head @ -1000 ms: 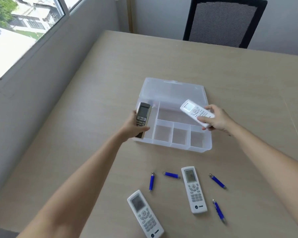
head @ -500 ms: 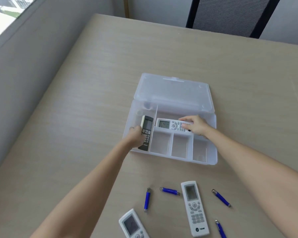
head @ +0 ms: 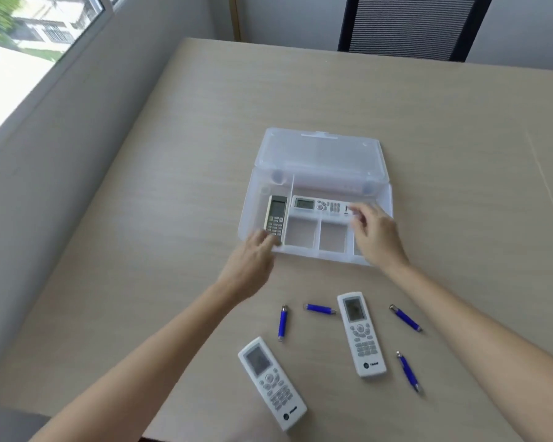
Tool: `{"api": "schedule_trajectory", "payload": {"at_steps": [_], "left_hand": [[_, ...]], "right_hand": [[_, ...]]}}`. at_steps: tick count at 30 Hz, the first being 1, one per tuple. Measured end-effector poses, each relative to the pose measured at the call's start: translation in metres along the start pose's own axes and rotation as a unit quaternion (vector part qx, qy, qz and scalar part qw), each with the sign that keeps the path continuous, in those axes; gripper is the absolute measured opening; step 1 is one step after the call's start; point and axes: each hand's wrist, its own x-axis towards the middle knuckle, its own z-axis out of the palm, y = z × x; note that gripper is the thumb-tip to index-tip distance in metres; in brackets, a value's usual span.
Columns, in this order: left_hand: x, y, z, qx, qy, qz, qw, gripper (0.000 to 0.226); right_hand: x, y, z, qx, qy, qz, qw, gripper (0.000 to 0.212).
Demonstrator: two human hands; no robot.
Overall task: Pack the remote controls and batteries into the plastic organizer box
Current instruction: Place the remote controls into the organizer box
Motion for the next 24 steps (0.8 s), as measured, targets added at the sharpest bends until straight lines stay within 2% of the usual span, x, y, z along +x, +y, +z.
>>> {"api": "schedule_trajectory", "payload": {"at_steps": [1, 2, 3, 4, 6, 8, 10, 13, 14, 16, 18, 19, 20, 21, 24], "left_hand": [[-0.029, 0.004, 0.002, 0.003, -0.030, 0.058, 0.998, 0.024], [-0.056, 0.008, 0.005, 0.009, -0.089, 0.102, 0.991, 0.025], [-0.081, 0.009, 0.012, 0.028, -0.168, 0.129, 0.977, 0.029], [-0.100, 0.009, 0.020, 0.065, -0.241, 0.145, 0.957, 0.036], [-0.123, 0.004, 0.037, 0.137, -0.317, 0.174, 0.922, 0.053], [-0.135, 0.003, 0.047, 0.169, -0.325, 0.196, 0.910, 0.063], [-0.141, 0.003, 0.056, 0.197, -0.298, 0.224, 0.907, 0.059], [-0.141, 0.008, 0.063, 0.247, -0.264, 0.237, 0.902, 0.048], [-0.139, 0.010, 0.063, 0.240, -0.279, 0.222, 0.903, 0.048], [-0.135, 0.011, 0.060, 0.194, -0.325, 0.169, 0.910, 0.052], [-0.134, 0.014, 0.048, 0.144, -0.350, 0.107, 0.919, 0.058], [-0.135, 0.014, 0.038, 0.108, -0.350, 0.076, 0.928, 0.058], [-0.135, 0.014, 0.028, 0.068, -0.344, 0.049, 0.935, 0.056], [-0.133, 0.014, 0.015, 0.035, -0.334, 0.024, 0.942, 0.053], [-0.101, 0.011, -0.020, -0.019, -0.261, -0.020, 0.965, 0.049]], "right_hand": [[-0.033, 0.004, -0.003, -0.012, 0.033, -0.005, 0.999, 0.020], [-0.066, 0.012, -0.003, -0.035, 0.027, 0.003, 0.999, 0.015], [-0.095, 0.019, -0.001, -0.058, -0.011, 0.033, 0.998, 0.015], [-0.121, 0.028, 0.006, -0.097, -0.072, 0.086, 0.989, 0.022], [-0.157, 0.041, 0.020, -0.248, -0.180, 0.170, 0.937, 0.051], [-0.176, 0.042, 0.029, -0.354, -0.223, 0.204, 0.885, 0.078], [-0.184, 0.037, 0.036, -0.377, -0.210, 0.211, 0.877, 0.088], [-0.182, 0.030, 0.039, -0.395, -0.201, 0.204, 0.873, 0.076], [-0.180, 0.029, 0.040, -0.387, -0.202, 0.214, 0.874, 0.069], [-0.177, 0.025, 0.035, -0.320, -0.191, 0.260, 0.891, 0.060], [-0.169, 0.022, 0.019, -0.111, -0.164, 0.345, 0.918, 0.053], [-0.163, 0.021, 0.007, 0.030, -0.162, 0.387, 0.907, 0.051], [-0.157, 0.021, -0.007, 0.149, -0.171, 0.416, 0.881, 0.048], [-0.151, 0.023, -0.022, 0.227, -0.186, 0.423, 0.857, 0.046], [-0.127, 0.029, -0.064, 0.337, -0.172, 0.391, 0.839, 0.041]]}}
